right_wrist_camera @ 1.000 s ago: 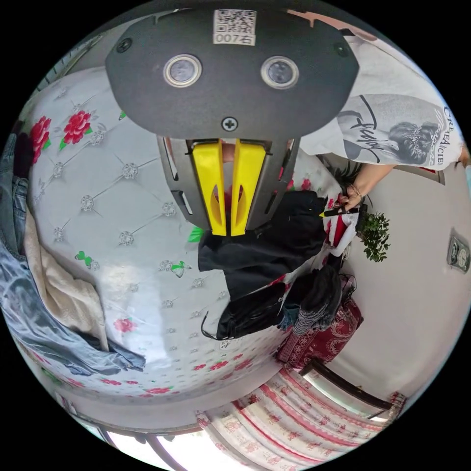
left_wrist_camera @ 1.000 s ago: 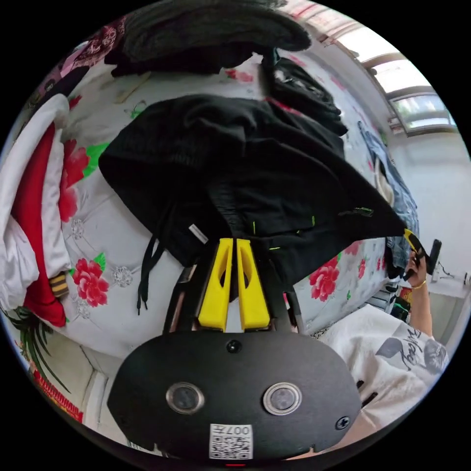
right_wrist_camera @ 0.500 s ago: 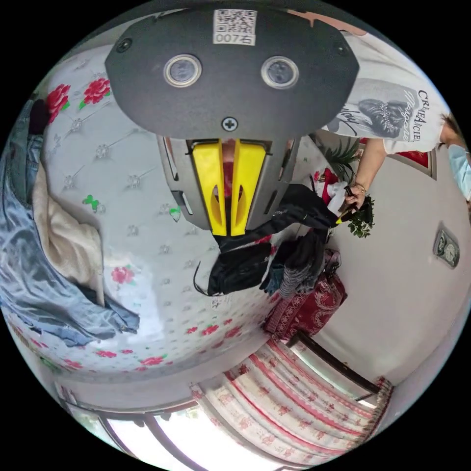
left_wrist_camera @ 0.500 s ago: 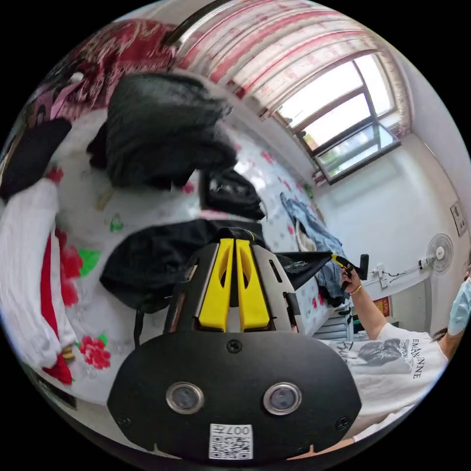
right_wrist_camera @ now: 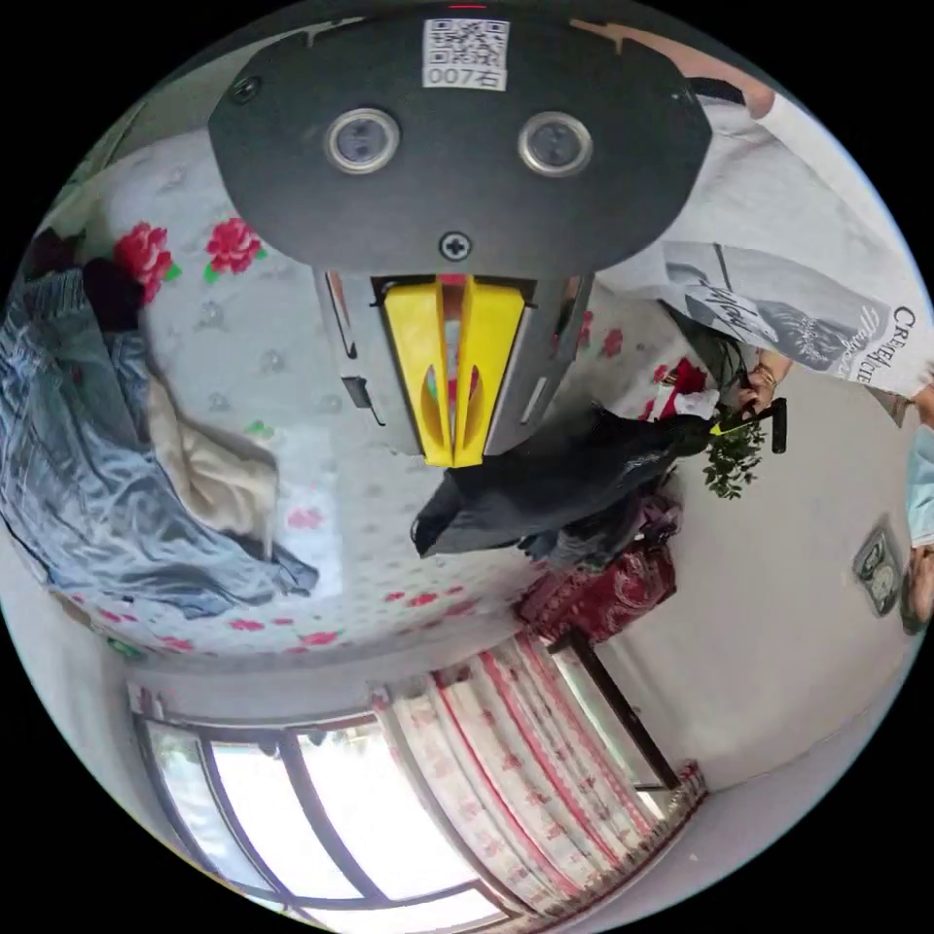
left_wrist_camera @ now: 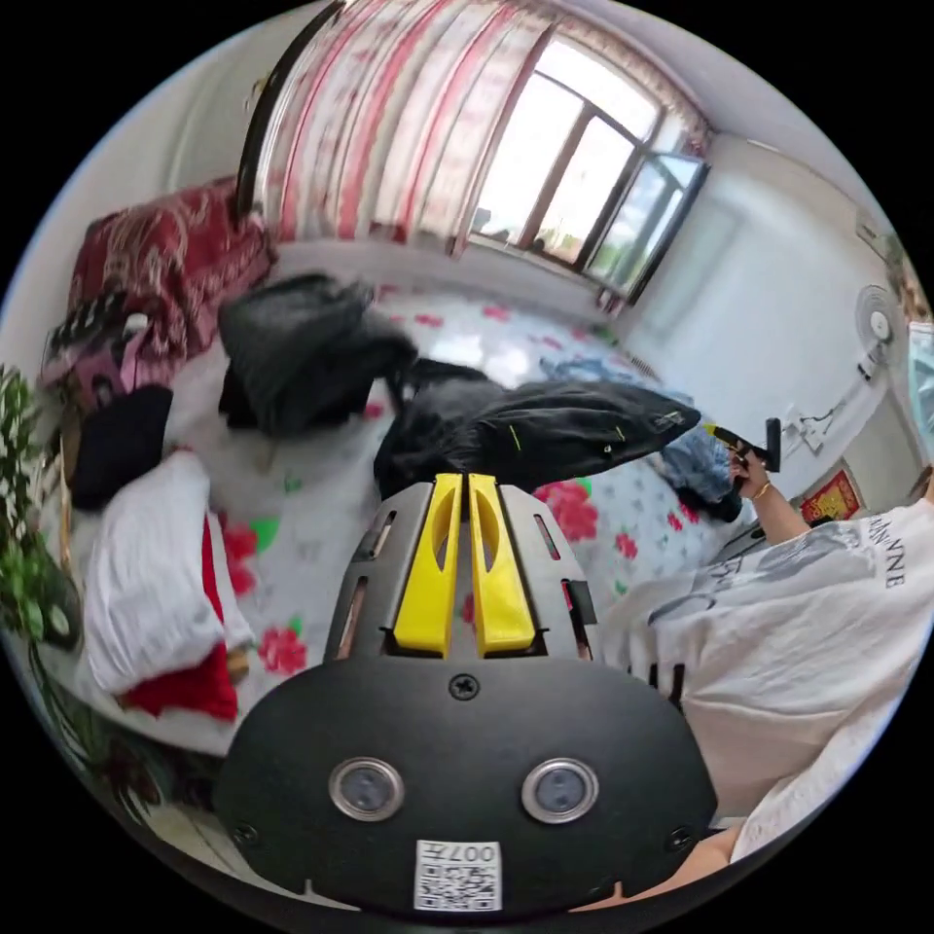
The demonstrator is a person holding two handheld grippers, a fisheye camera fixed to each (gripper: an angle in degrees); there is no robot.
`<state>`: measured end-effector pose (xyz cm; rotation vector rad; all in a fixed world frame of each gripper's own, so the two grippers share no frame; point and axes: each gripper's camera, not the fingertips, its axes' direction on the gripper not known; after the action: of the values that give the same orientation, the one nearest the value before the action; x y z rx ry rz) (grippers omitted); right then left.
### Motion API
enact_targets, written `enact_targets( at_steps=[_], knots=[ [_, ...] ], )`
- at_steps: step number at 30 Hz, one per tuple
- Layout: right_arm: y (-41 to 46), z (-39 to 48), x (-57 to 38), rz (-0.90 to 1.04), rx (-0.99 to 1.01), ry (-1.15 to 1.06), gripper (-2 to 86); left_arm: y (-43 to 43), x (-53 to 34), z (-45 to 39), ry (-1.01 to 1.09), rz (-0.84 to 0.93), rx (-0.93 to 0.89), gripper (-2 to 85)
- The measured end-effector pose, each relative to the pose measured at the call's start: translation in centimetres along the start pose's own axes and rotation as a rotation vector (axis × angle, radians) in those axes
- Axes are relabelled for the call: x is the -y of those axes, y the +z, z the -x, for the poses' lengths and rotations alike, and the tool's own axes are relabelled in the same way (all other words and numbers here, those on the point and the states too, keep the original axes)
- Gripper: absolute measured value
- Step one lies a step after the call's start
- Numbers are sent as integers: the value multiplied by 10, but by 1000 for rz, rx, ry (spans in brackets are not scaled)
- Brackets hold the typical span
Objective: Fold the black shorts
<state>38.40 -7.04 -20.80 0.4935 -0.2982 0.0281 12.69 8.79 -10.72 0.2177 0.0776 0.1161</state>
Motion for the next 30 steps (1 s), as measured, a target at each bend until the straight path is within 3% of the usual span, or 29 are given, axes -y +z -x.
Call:
enact_targets(
  at_steps=[4, 7, 15, 21, 23, 26, 30],
  knots=[
    [89, -78, -137, 253, -49, 331, 0, 102, -87, 20, -255, 316, 0, -9],
    [118, -88, -188, 264, -18, 432, 5, 131, -121, 25, -371, 396, 11, -9],
    [244, -19, -118, 325, -6, 165, 62, 112, -90, 16, -342, 368, 58, -9],
    [394, 34, -122, 604, -158, -23, 67, 96, -73, 2, -327, 373, 107, -9],
    [411, 58, -145, 587, -340, -134, 34, 93, -74, 1, -341, 375, 111, -9],
    [412, 70, -177, 649, -395, -277, 8, 91, -77, 1, -372, 377, 98, -9],
    [358, 24, -218, 650, -398, -155, 1, 102, -82, -5, -384, 410, 48, -7]
  ],
)
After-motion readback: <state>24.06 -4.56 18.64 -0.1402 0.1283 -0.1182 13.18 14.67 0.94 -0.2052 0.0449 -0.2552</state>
